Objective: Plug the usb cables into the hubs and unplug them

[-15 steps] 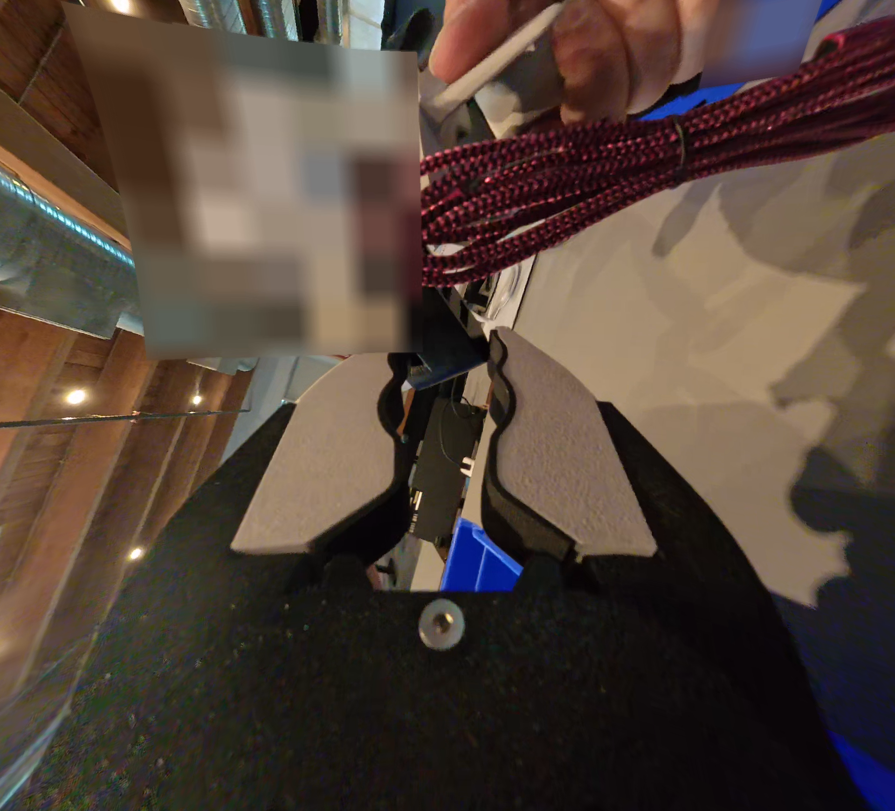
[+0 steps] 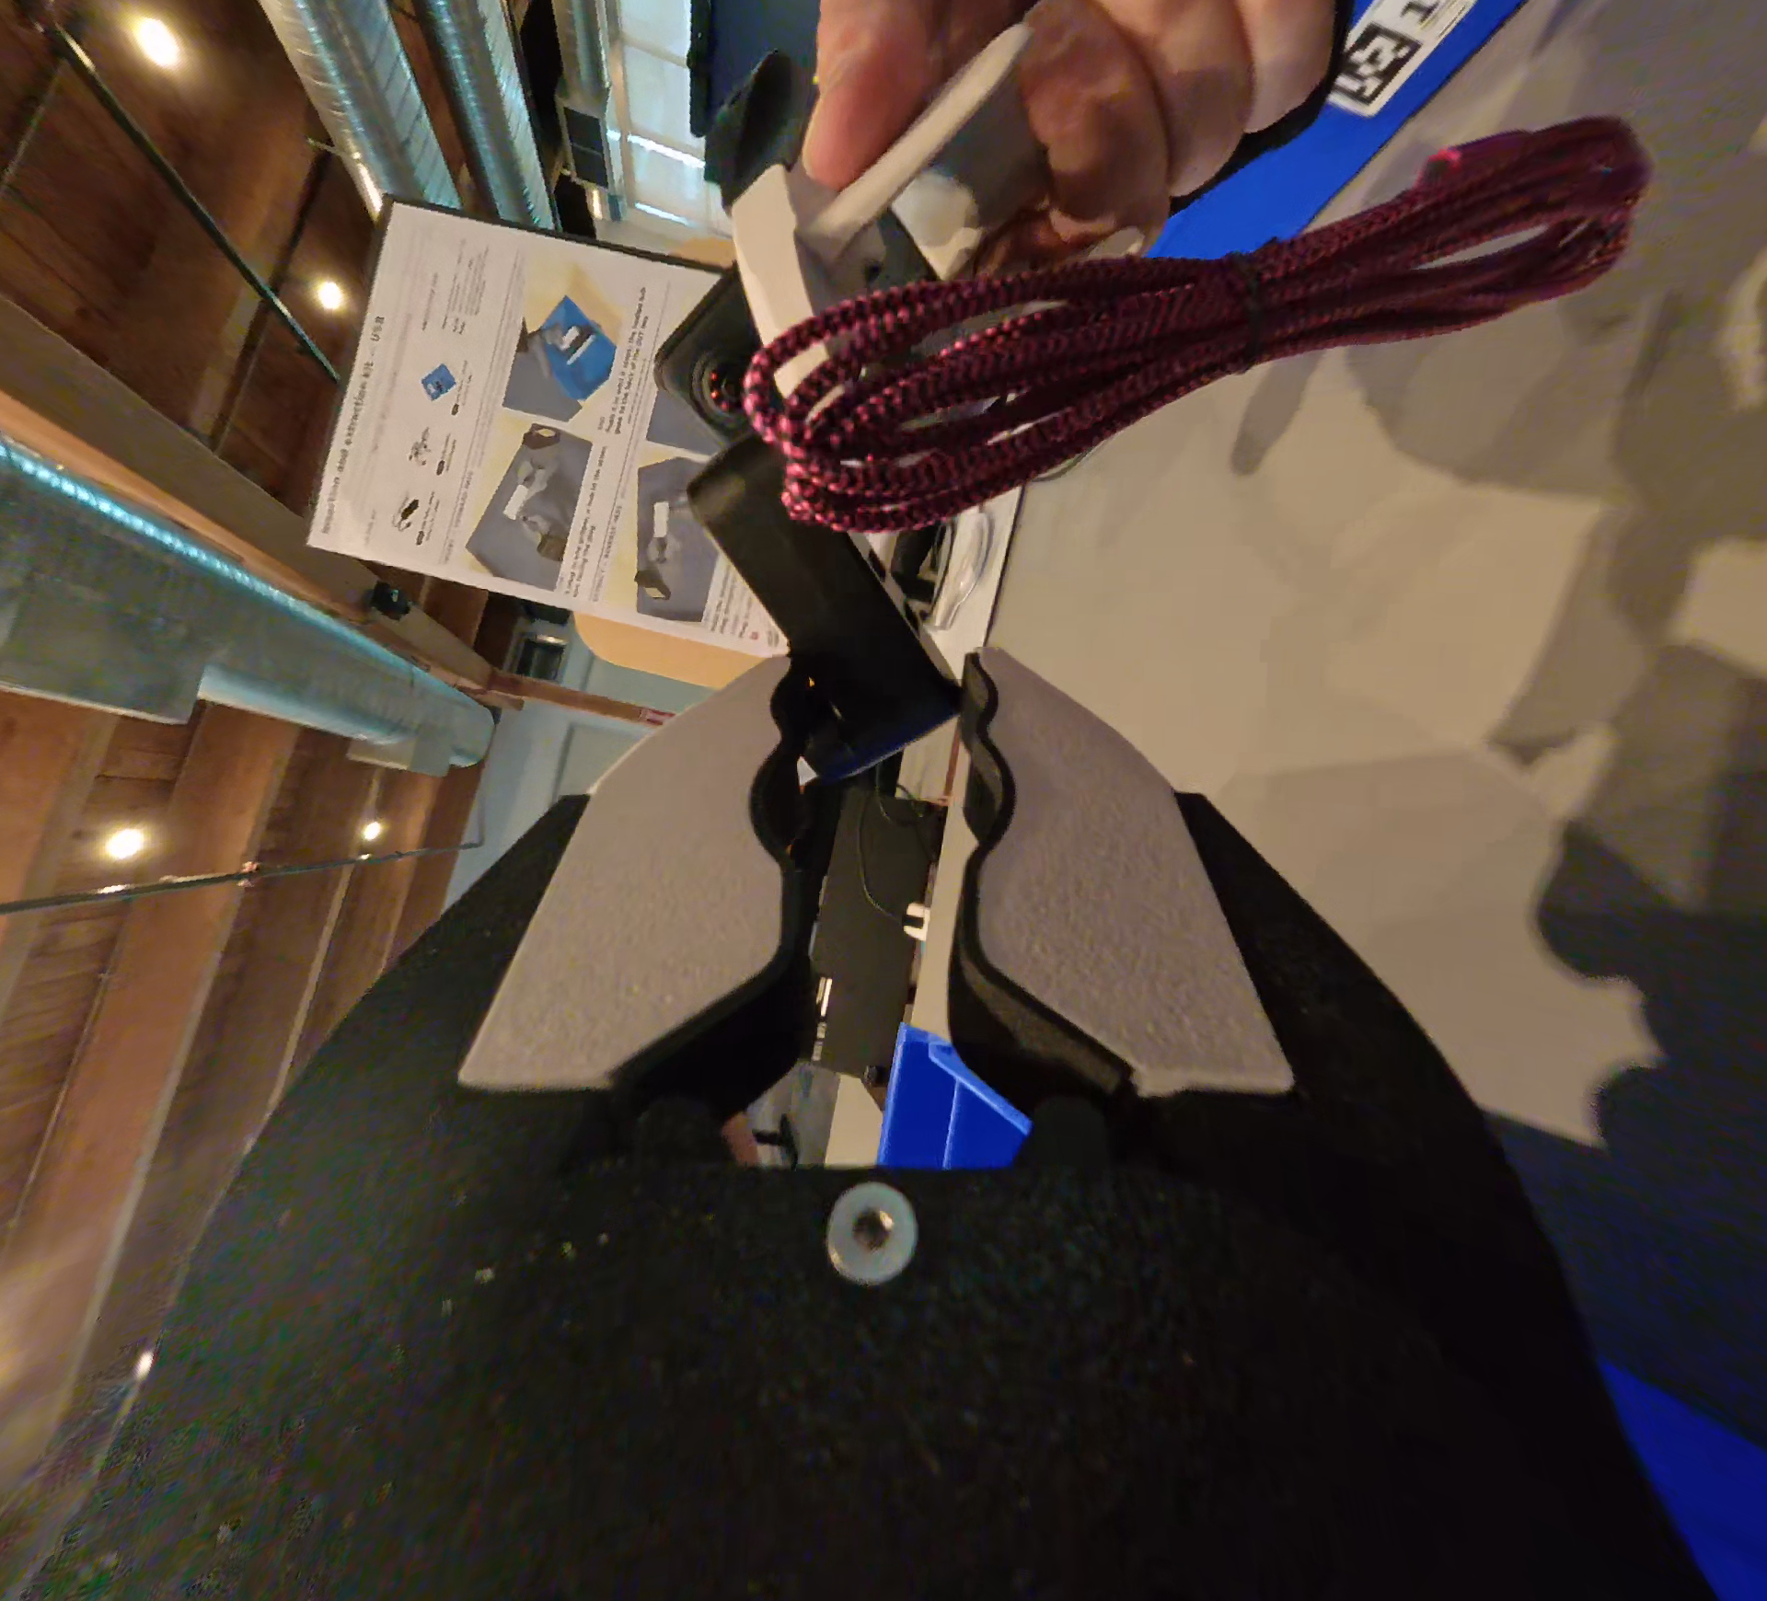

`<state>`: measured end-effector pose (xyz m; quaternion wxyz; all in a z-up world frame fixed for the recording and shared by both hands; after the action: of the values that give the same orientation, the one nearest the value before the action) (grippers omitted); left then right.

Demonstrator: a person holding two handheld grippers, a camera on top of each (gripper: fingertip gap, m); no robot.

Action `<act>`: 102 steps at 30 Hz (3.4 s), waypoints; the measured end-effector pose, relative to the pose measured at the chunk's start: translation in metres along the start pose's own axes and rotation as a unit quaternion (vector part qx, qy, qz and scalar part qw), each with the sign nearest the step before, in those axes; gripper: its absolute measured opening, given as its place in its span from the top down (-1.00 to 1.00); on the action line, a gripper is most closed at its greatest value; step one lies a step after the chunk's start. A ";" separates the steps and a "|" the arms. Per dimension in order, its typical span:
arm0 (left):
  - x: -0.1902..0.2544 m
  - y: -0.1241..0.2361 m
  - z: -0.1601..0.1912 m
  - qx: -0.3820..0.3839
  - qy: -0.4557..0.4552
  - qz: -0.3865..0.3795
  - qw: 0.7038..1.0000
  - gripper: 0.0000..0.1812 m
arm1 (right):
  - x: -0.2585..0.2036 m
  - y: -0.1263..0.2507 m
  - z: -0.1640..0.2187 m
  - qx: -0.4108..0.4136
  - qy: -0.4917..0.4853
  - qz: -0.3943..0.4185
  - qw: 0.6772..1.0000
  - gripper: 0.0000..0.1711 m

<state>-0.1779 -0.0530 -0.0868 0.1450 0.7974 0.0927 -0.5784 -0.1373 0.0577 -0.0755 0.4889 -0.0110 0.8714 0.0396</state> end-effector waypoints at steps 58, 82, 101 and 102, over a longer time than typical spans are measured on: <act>-0.003 -0.005 -0.001 0.020 0.098 0.062 0.993 0.67 | -0.001 0.008 -0.003 0.000 0.029 -0.014 0.999 0.93; -0.004 -0.006 0.000 0.035 0.128 0.062 0.989 0.68 | -0.002 0.009 0.002 -0.004 0.013 -0.018 1.000 0.81; -0.010 -0.003 0.005 0.049 0.145 0.067 0.986 0.68 | 0.000 0.007 0.007 -0.010 0.003 -0.021 1.000 0.94; -0.009 -0.003 0.004 0.051 0.142 0.068 0.986 0.68 | -0.002 0.006 0.007 -0.015 0.003 -0.025 1.000 0.94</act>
<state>-0.1859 -0.0511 -0.0795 0.1289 0.8821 0.0280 -0.4522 -0.1305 0.0641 -0.0772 0.4873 -0.0404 0.8714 0.0398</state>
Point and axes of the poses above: each gripper's, where its closed fingertips meet, y back along the fingers, z out of its underside, x = y × z across the jaws, the point moved 6 cm from there along y, back along the fingers, and after that the axes turned 13 degrees about -x, right-handed, at the moved point
